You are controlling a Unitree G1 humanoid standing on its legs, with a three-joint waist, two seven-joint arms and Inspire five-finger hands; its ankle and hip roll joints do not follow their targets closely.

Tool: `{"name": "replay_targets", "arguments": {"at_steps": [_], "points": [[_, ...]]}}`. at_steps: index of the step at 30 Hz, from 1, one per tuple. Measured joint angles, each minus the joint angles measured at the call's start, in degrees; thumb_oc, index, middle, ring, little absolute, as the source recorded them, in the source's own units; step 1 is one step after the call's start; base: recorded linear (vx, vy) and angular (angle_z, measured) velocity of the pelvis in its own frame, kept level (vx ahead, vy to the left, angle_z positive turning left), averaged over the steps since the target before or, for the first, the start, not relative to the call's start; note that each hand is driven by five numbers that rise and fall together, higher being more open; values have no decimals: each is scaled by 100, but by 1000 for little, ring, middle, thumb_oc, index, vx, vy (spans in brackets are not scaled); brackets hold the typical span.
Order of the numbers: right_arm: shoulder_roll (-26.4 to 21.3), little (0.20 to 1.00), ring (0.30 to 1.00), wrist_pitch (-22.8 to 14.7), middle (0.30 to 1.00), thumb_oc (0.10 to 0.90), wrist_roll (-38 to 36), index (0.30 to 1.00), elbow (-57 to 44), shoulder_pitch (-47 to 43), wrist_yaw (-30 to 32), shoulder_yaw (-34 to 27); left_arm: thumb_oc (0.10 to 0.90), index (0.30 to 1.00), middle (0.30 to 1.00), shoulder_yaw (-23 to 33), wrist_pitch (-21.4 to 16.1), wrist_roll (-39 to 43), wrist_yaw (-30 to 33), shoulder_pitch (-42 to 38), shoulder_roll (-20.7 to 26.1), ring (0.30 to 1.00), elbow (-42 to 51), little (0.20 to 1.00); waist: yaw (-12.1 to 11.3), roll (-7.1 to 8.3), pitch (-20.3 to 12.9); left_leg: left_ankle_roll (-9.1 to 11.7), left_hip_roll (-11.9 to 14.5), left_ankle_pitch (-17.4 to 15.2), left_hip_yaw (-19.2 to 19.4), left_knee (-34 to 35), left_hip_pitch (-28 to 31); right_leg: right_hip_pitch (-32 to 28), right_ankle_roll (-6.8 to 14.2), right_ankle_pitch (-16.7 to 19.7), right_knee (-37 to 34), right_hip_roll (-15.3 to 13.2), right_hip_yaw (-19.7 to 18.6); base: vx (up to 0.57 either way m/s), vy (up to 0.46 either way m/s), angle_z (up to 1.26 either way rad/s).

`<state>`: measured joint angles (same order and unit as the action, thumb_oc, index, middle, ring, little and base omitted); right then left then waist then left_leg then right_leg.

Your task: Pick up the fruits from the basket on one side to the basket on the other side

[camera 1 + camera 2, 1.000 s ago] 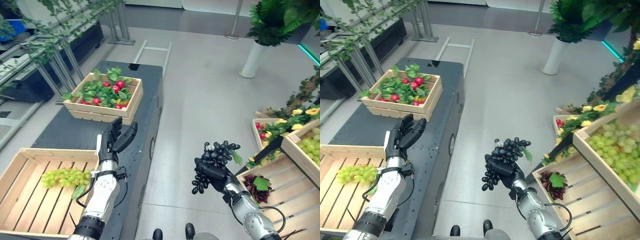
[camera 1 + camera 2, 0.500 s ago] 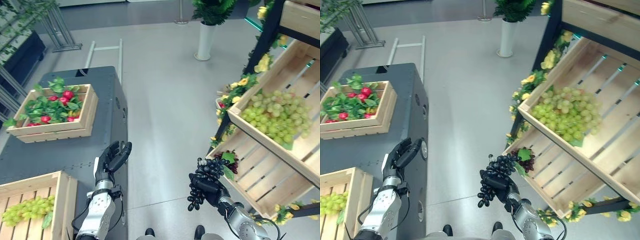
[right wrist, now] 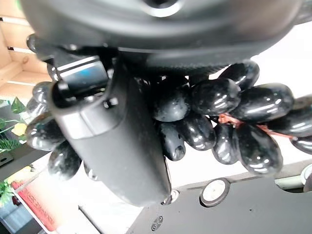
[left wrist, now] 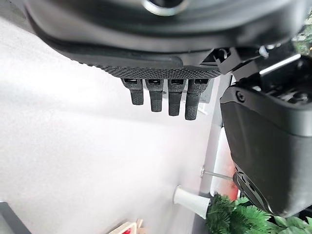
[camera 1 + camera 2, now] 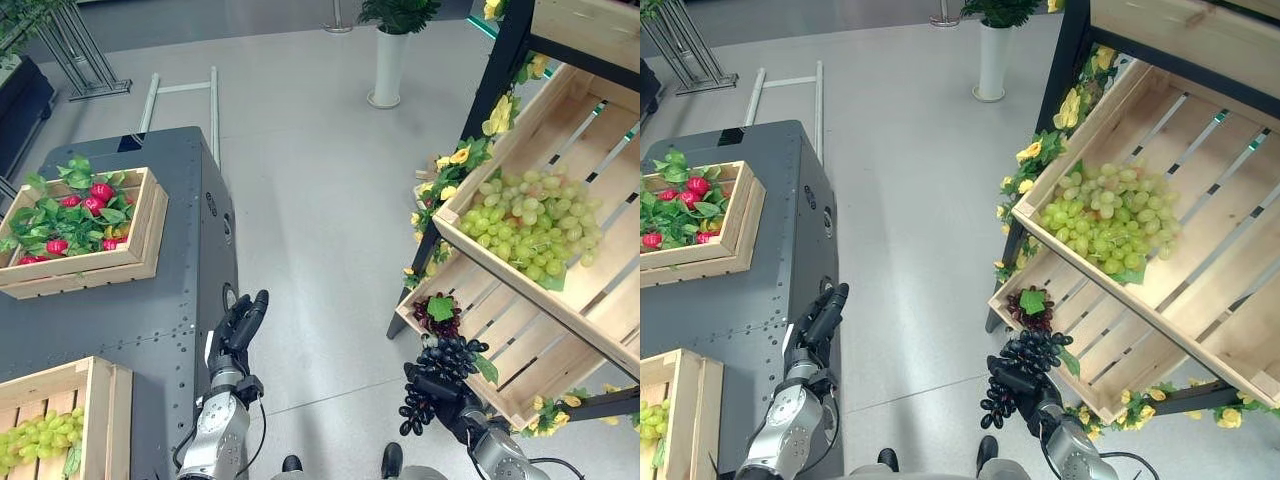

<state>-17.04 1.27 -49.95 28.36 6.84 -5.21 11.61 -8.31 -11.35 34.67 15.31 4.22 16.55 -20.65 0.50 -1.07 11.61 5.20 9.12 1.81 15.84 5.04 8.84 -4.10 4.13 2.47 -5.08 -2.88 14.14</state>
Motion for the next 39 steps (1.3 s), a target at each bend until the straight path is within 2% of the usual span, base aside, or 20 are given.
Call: {"name": "replay_targets", "arguments": {"at_steps": [3, 4, 6, 7, 8, 9, 10, 11, 12, 13, 14, 15, 16, 17, 19, 22, 27, 30, 39], "points": [[-2, 300, 300, -116, 300, 400, 2, 300, 0, -102, 108, -3, 800, 900, 900, -43, 68, 5, 2, 3, 4, 900, -2, 900, 35, -21, -9, -22, -6, -2, 27, -37, -127, 175, 21, 5, 27, -6, -103, -58, -83, -11], [9, 300, 300, -124, 300, 400, 4, 300, 14, -202, 173, -3, 800, 900, 900, -39, 64, 21, 4, -20, 22, 900, -2, 900, 31, 30, 4, -129, -12, -132, 19, -507, -438, 442, -67, -104, 296, -108, -130, -134, -54, -19], [1, 300, 300, -140, 300, 400, 3, 300, 43, -303, 206, -3, 800, 900, 900, -44, 63, 52, 2, -13, 23, 900, -14, 900, 7, 99, 53, -243, -53, -204, -25, -1103, -749, 610, -79, -155, 535, -169, -232, -155, 48, -23], [39, 300, 300, -288, 300, 400, -1, 300, 295, -562, 206, 34, 800, 900, 900, -78, 13, 64, 20, -119, 89, 900, -59, 900, 7, 234, 260, -214, -57, -369, -399, -2415, -1403, 767, -218, -269, 943, -255, -310, -64, 256, -38], [-43, 300, 300, -309, 300, 400, -1, 300, 430, -735, 271, 38, 800, 900, 900, -202, -58, 117, 32, -138, 94, 900, -119, 900, -53, 238, 348, -87, -273, -610, -1025, -2574, -1780, 793, -166, -286, 908, -333, -491, 5, 263, -54], [-104, 300, 300, -326, 300, 400, -2, 300, 436, -800, 306, 24, 800, 900, 900, -264, -67, 131, 35, -137, 92, 900, -135, 900, -99, 190, 370, -190, -332, -644, -1061, -2249, -1750, 903, -139, -292, 940, -302, -591, -6, 221, -108], [-252, 300, 300, -409, 300, 400, -4, 300, 438, -972, 381, 17, 800, 900, 900, -355, -66, 224, 38, -124, 86, 900, -238, 900, -151, 51, 417, -349, -326, -718, -762, -1838, -1740, 1084, -152, -298, 1152, -228, -593, -82, 120, -105], [-305, 300, 300, -486, 300, 400, -5, 300, 431, -1008, 396, -3, 800, 900, 900, -383, -65, 226, 40, -142, 84, 900, -263, 900, -118, -46, 437, -352, -335, -729, -747, -1783, -1742, 1118, -150, -296, 1190, -179, -556, -132, 120, -124], [-379, 300, 300, -695, 300, 400, -19, 300, 484, -1161, 422, -54, 800, 900, 900, -411, -125, 222, 61, -250, 113, 900, -272, 900, -142, -125, 563, -393, -455, -652, -908, -1838, -1810, 1349, -142, -289, 1376, -186, -426, -190, 96, -125], [-407, 300, 300, -791, 300, 400, -20, 300, 513, -1374, 452, -101, 800, 900, 900, -404, -222, 221, 117, -363, 190, 900, -232, 900, -227, -117, 670, -411, -468, -640, -875, -1869, -1925, 1560, -114, -271, 1501, -298, -293, -211, 71, -132], [-416, 300, 300, -897, 300, 400, -18, 300, 510, -1535, 461, -203, 800, 900, 900, -398, -258, 219, 180, -567, 270, 900, -226, 900, -197, -68, 897, -473, -418, -562, -801, -1890, -2005, 1590, -119, -261, 1558, -422, -25, -215, 48, -91], [-427, 300, 300, -961, 300, 400, -22, 300, 510, -1610, 511, -251, 800, 900, 900, -397, -283, 219, 221, -714, 322, 900, -226, 900, -172, 16, 1034, -470, -424, -528, -744, -1907, -2056, 1637, -103, -253, 1697, -548, 158, -205, 39, -38], [-515, 300, 300, -979, 300, 400, -10, 300, 592, -1932, 675, -253, 800, 900, 900, -380, -379, 221, 310, -1080, 378, 900, -234, 900, -142, 113, 1251, -462, -381, -512, -677, -2248, -2394, 1910, -125, -268, 1909, -609, 278, -177, 24, -15], [-683, 300, 300, -978, 300, 400, -6, 300, 651, -2273, 814, -260, 800, 900, 900, -390, -404, 222, 335, -1377, 413, 900, -239, 900, -133, 113, 1507, -510, -331, -623, -658, -2614, -2675, 2166, -141, -312, 2191, -642, 262, -137, 19, -10], [-848, 300, 300, -975, 300, 400, 0, 300, 738, -2804, 1005, -416, 800, 900, 900, -387, -429, 227, 331, -1766, 431, 900, -232, 900, -137, 80, 1775, -551, -290, -769, -630, -3131, -3144, 2669, -188, -515, 2791, -760, 236, -57, 0, 7], [-998, 300, 300, -963, 300, 400, 4, 300, 779, -3273, 1139, -468, 800, 900, 900, -419, -428, 358, 325, -1763, 433, 900, -263, 900, -182, -9, 1878, -544, -269, -1034, -668, -3768, -3554, 3119, -205, -908, 3606, -917, 217, -53, -5, 14], [-1455, 300, 300, -960, 300, 400, 6, 300, 1075, -3835, 1141, -468, 800, 900, 900, -504, -438, 479, 269, -1525, 452, 900, -296, 900, -332, -11, 1897, -535, -302, -1328, -843, -4554, -4073, 3654, -300, -1515, 4687, -1140, 215, -36, -17, 23], [-1886, 300, 300, -929, 300, 400, 6, 300, 1431, -4352, 1141, -465, 800, 900, 900, -722, -447, 550, 249, -1573, 493, 900, -290, 900, -466, -6, 1899, -498, -311, -1415, -990, -5030, -4603, 4143, -396, -1726, 5236, -1213, 226, 5, -46, 22], [-2434, 300, 300, -646, 300, 400, 1, 300, 1900, -5476, 1315, -443, 800, 900, 900, -1148, -446, 548, 224, -1585, 727, 900, 38, 900, -625, 8, 1906, -459, -299, -1446, -1418, -5819, -5623, 4962, -639, -2062, 6135, -1293, 422, 26, -60, 15]]}}
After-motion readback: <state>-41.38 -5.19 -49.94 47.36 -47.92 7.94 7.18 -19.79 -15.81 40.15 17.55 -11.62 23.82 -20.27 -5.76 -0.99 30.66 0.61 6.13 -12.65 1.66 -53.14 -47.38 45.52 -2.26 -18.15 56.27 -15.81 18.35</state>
